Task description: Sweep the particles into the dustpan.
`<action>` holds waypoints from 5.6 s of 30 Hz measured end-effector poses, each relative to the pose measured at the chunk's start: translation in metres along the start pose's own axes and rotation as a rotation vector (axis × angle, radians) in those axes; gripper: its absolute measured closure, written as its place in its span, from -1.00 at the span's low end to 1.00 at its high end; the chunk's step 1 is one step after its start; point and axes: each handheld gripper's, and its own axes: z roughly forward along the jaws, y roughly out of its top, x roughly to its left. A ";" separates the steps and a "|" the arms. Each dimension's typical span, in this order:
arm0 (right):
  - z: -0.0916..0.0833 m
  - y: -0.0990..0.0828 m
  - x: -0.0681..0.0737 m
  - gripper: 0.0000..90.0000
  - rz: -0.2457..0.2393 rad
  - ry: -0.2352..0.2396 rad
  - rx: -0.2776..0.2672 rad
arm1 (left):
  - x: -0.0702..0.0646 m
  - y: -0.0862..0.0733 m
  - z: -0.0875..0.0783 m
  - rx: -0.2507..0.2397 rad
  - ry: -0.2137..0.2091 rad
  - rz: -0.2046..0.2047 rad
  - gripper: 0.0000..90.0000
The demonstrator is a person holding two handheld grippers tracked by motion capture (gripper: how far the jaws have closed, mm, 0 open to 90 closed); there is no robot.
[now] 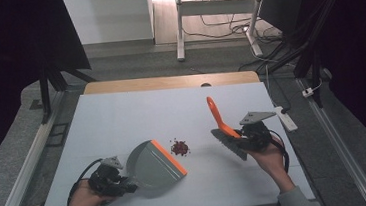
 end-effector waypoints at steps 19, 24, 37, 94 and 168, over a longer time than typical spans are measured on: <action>0.072 0.055 0.010 0.57 -0.036 0.003 0.070 | -0.002 0.001 0.000 -0.001 -0.001 0.014 0.37; 0.095 0.065 0.016 0.57 -0.043 0.009 0.098 | -0.001 0.001 0.001 0.001 -0.002 0.014 0.37; 0.119 0.073 0.026 0.57 -0.067 0.015 0.144 | -0.005 0.004 0.004 0.007 -0.010 0.028 0.37; 0.143 0.081 0.089 0.57 -0.200 0.117 0.213 | -0.005 0.006 0.008 0.004 -0.025 0.026 0.37; 0.136 0.073 0.087 0.57 -0.082 0.114 0.182 | -0.004 0.005 0.009 0.006 -0.029 0.023 0.37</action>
